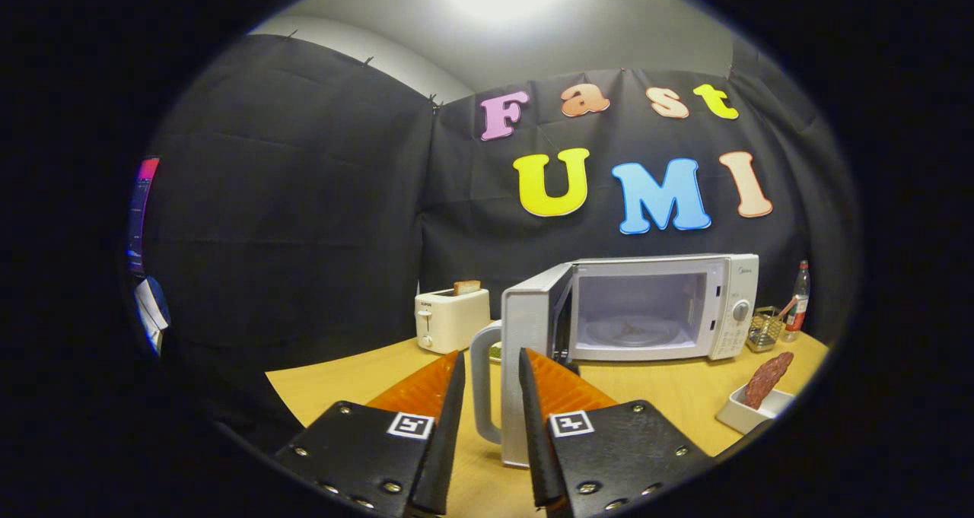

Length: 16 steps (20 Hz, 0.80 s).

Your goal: Open the microwave, put the food inside, and close the microwave door.

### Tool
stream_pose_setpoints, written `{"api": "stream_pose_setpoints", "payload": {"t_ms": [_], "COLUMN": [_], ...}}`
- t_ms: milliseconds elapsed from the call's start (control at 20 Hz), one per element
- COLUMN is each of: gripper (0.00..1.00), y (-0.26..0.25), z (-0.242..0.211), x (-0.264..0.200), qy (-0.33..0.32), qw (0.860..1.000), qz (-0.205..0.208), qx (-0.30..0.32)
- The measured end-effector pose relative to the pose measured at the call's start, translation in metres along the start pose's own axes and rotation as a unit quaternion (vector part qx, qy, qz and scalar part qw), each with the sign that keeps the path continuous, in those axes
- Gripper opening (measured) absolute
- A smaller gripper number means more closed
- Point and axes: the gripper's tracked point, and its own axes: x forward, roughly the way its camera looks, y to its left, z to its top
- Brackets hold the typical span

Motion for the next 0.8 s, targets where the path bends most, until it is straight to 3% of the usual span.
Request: {"api": "stream_pose_setpoints", "payload": {"t_ms": [150, 200, 400, 600, 800], "gripper": [0.91, 0.96, 0.96, 0.96, 0.96], "y": [-0.022, -0.034, -0.067, -0.099, -0.172], "z": [0.003, 0.002, 0.04, 0.069, 0.09], "x": [-0.009, -0.016, -0.034, -0.05, -0.07], "qy": [0.009, 0.014, -0.052, -0.081, -0.074], "qw": [0.999, 0.999, 0.996, 0.994, 0.982], "qz": [-0.001, -0.018, -0.07, -0.069, -0.145], "qx": [-0.032, -0.039, -0.032, -0.002, -0.093]}}
